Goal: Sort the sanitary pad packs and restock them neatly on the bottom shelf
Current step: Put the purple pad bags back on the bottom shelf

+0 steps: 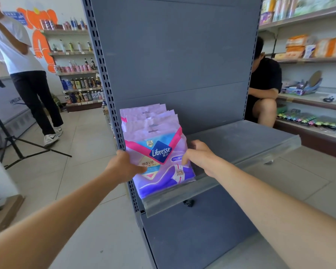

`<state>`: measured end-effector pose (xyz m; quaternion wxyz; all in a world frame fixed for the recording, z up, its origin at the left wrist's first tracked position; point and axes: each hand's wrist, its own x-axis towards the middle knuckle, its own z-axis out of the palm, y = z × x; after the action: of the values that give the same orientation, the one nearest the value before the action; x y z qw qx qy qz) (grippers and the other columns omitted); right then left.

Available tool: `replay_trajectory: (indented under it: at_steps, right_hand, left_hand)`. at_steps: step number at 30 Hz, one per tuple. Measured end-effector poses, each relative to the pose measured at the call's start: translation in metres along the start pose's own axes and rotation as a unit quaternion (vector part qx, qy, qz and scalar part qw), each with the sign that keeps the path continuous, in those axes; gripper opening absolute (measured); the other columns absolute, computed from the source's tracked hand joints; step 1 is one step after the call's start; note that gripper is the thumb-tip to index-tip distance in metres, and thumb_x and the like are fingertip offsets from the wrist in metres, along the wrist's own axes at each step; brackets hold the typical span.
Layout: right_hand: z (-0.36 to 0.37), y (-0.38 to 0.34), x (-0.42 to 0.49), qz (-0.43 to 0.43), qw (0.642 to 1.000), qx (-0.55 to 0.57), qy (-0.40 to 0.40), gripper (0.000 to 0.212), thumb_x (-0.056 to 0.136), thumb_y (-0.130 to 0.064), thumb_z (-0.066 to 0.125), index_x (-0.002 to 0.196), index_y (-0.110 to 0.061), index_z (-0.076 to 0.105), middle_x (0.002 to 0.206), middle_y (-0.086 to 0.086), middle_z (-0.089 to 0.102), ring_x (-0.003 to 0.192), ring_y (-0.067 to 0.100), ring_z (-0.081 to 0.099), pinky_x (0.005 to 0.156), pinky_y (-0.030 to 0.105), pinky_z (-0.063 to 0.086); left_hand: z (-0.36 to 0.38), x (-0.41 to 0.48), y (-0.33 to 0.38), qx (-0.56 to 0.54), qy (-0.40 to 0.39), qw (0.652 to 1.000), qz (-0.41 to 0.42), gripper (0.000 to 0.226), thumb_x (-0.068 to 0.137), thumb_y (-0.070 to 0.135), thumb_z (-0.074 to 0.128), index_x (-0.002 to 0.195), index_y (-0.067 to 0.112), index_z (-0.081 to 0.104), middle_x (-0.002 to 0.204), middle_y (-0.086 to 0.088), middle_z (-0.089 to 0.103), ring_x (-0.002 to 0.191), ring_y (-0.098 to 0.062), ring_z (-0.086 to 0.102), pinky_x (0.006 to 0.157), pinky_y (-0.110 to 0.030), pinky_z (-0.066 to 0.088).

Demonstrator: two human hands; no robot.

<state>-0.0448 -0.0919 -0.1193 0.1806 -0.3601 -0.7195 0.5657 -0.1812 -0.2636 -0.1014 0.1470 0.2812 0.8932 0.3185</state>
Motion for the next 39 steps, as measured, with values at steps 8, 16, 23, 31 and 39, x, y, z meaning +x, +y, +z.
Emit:
replay_trajectory:
  at_steps: [8, 16, 23, 31, 39]
  right_hand:
    - [-0.092, 0.033, -0.075, 0.025, 0.945, -0.324, 0.03, 0.018, 0.069, -0.012, 0.064, 0.083, -0.003, 0.059, 0.083, 0.01, 0.06, 0.08, 0.035, 0.057, 0.062, 0.029, 0.037]
    - [-0.186, 0.146, -0.174, 0.153, 0.895, -0.418, -0.037, 0.02, 0.079, -0.017, 0.066, 0.085, 0.003, 0.065, 0.079, 0.011, 0.057, 0.079, 0.022, 0.056, 0.063, 0.029, 0.042]
    - [-0.252, 0.253, -0.239, 0.283, 0.871, -0.402, -0.022, 0.03, 0.082, -0.02, 0.06, 0.061, -0.012, 0.04, 0.064, 0.002, 0.044, 0.066, 0.022, 0.048, 0.054, 0.024, 0.035]
    - [-0.272, 0.378, -0.231, 0.35, 0.894, -0.279, 0.023, 0.024, 0.091, -0.02, 0.053, 0.105, -0.002, 0.06, 0.104, 0.013, 0.062, 0.082, 0.02, 0.052, 0.054, 0.02, 0.034]
    - [-0.255, 0.53, -0.202, 0.442, 0.877, -0.076, 0.171, 0.014, 0.094, -0.021, 0.05, 0.095, -0.009, 0.057, 0.1, 0.009, 0.06, 0.086, 0.023, 0.056, 0.073, 0.029, 0.044]
  left_hand:
    - [-0.01, -0.063, 0.075, 0.343, -0.16, 0.923, 0.075, 0.022, 0.091, 0.026, 0.054, 0.075, 0.01, 0.051, 0.077, -0.004, 0.065, 0.059, -0.015, 0.06, 0.05, -0.019, 0.045]
    - [0.18, -0.134, 0.158, 0.363, -0.381, 0.802, 0.282, 0.039, 0.092, 0.041, 0.049, 0.108, 0.009, 0.065, 0.095, -0.004, 0.072, 0.09, -0.022, 0.061, 0.08, -0.031, 0.044]
    - [0.315, -0.188, 0.199, 0.391, -0.466, 0.709, 0.356, 0.038, 0.094, 0.038, 0.051, 0.109, 0.005, 0.063, 0.088, -0.005, 0.064, 0.081, -0.02, 0.054, 0.077, -0.028, 0.041]
    - [0.444, -0.169, 0.187, 0.362, -0.483, 0.728, 0.324, 0.032, 0.094, 0.032, 0.053, 0.118, 0.01, 0.056, 0.116, -0.008, 0.065, 0.096, -0.02, 0.063, 0.078, -0.027, 0.046]
    - [0.597, -0.13, 0.116, 0.227, -0.432, 0.854, 0.18, 0.012, 0.087, 0.017, 0.053, 0.09, 0.007, 0.059, 0.104, -0.013, 0.069, 0.09, -0.026, 0.066, 0.07, -0.027, 0.048]
